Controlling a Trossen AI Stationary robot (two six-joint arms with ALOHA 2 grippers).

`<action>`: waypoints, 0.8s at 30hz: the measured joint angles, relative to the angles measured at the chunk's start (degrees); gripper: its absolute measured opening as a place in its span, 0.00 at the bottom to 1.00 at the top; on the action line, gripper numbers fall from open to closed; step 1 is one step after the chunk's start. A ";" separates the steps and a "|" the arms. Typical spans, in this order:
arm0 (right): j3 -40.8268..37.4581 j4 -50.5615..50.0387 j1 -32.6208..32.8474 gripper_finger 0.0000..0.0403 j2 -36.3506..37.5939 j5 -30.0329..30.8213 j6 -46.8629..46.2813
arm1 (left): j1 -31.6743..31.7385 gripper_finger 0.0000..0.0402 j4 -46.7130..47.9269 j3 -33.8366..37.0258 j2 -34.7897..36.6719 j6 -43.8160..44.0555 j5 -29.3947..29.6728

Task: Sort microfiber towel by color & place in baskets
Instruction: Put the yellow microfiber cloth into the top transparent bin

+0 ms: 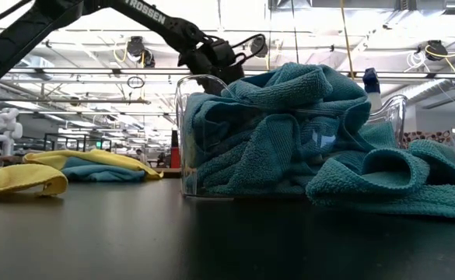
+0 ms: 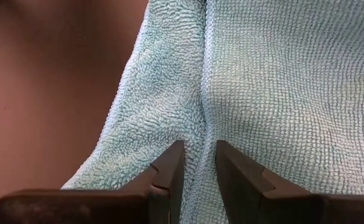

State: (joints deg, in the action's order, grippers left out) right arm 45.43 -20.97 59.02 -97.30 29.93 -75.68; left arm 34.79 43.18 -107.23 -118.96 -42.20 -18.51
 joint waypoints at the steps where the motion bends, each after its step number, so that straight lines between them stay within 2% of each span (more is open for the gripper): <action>1: 0.00 -0.02 0.00 0.21 0.00 0.00 -0.02 | -0.15 0.01 -0.97 0.73 0.00 0.01 -0.99; 7: 0.00 -0.05 0.00 0.21 0.00 0.20 -0.06 | -1.90 0.01 -4.93 2.30 -3.38 -0.13 -1.55; 17: 0.00 0.04 -0.04 0.21 0.02 0.22 -1.18 | -3.73 0.05 -1.65 2.22 -10.57 -0.10 -1.56; 21: 0.00 0.00 -0.08 0.21 0.04 0.24 -1.24 | -4.20 0.11 -1.22 2.24 -10.58 -0.30 1.08; 24: 0.00 -0.05 -0.13 0.21 0.04 0.24 -1.58 | -4.13 0.20 -0.51 1.65 -10.60 -0.13 1.94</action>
State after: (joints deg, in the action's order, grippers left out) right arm 45.43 -21.02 58.89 -97.25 30.17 -77.26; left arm 30.66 42.66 -105.58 -129.56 -42.33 -16.57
